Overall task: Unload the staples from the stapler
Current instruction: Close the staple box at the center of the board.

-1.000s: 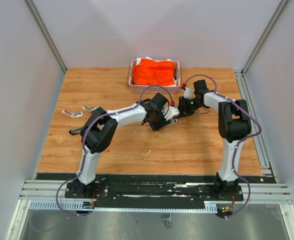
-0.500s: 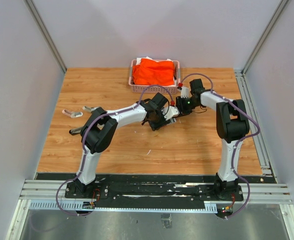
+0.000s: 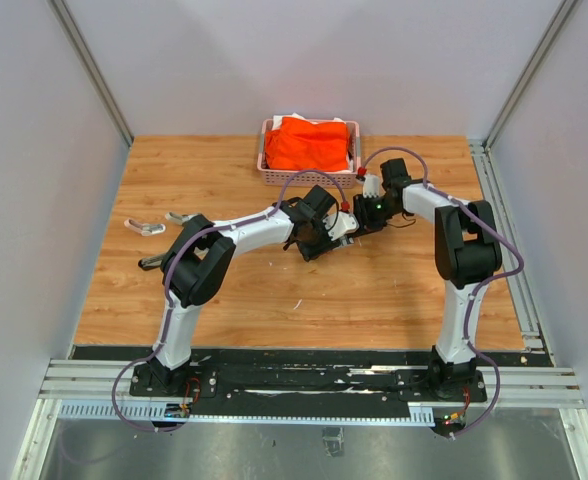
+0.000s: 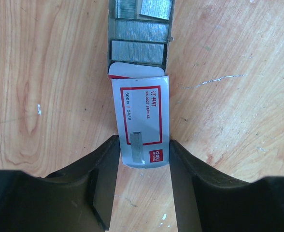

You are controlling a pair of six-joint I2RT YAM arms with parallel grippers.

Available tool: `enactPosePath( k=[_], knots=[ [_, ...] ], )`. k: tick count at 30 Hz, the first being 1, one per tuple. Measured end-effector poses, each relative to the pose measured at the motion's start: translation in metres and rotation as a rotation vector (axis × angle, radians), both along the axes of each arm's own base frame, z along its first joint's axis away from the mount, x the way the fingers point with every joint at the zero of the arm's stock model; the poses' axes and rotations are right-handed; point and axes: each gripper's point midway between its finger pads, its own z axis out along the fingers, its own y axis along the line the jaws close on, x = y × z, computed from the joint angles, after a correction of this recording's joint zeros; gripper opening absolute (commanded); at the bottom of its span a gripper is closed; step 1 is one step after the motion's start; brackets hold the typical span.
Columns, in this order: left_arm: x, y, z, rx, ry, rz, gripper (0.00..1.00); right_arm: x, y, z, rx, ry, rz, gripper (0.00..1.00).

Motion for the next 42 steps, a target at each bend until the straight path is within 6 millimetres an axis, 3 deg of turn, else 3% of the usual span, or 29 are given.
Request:
enactPosePath(
  k=[16, 42],
  knots=[
    [0.0002, 0.0000, 0.0001, 0.001, -0.001, -0.002, 0.48, -0.0023, -0.0033, -0.0026, -0.024, -0.001, -0.003, 0.23],
    [0.0001, -0.0001, 0.0000, 0.000, -0.001, -0.002, 0.48, -0.0030, 0.0017, -0.0045, -0.058, -0.016, 0.007, 0.08]
  ],
)
